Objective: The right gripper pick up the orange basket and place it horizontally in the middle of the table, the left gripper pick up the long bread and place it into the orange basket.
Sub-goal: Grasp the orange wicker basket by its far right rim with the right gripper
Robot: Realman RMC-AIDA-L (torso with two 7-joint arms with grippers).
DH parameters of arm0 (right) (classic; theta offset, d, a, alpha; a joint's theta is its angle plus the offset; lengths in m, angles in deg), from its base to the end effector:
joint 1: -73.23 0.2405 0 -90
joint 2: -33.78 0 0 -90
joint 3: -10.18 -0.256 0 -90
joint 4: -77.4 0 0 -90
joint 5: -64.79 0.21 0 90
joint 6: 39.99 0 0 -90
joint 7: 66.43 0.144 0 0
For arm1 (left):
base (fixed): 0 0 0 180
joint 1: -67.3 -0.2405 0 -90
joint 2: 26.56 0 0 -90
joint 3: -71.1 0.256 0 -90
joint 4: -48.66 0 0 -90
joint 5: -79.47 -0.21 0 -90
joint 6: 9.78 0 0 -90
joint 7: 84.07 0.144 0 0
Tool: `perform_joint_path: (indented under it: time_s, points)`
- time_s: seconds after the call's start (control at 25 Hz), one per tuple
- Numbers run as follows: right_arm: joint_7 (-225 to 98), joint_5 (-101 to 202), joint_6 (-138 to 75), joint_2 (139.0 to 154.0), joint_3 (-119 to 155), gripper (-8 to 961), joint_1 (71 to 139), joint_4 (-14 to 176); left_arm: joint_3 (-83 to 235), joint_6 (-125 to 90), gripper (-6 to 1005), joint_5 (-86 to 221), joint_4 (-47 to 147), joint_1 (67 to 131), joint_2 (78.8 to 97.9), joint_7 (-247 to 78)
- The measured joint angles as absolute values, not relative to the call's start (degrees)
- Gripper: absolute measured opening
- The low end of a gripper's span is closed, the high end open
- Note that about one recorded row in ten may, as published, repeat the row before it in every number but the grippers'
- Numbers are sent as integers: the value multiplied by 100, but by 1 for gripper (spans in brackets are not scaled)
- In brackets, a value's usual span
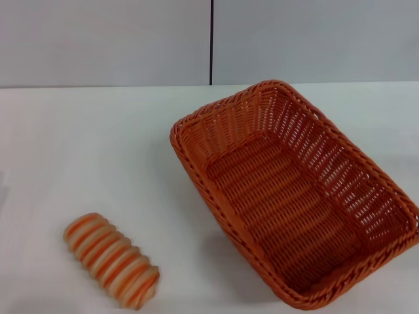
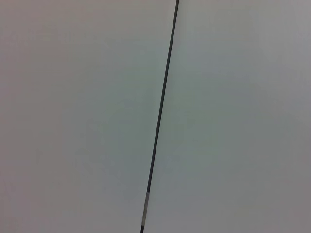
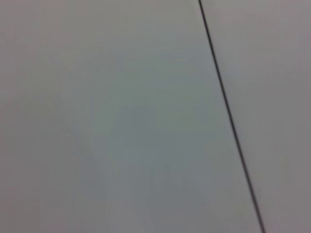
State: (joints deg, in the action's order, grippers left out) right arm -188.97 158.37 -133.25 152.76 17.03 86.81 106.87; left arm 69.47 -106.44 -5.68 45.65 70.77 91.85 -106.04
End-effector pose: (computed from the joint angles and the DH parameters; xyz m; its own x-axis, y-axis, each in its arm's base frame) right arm 0.3689 0.2488 0.1115 0.5195 0.1532 -0.8406 -0.7817 -0.3119 -0.5400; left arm -0.3890 0.1663 0.0318 0.5882 -0.1864 0.7869 0.8023 0.0124 -0.5968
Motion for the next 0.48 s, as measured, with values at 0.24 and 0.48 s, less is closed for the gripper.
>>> perform_joint_path:
  time_s: [0.24, 0.48]
  points:
    - [-16446, 15058, -13376, 15274, 2001, 666, 8728, 12747, 6966, -10463, 813, -579, 4493, 7141, 9192, -10604]
    - [-13957, 13714, -13245, 15225, 2752, 666, 8995, 14688, 6971, -10424, 810, -588, 4483, 7142, 9192, -10604]
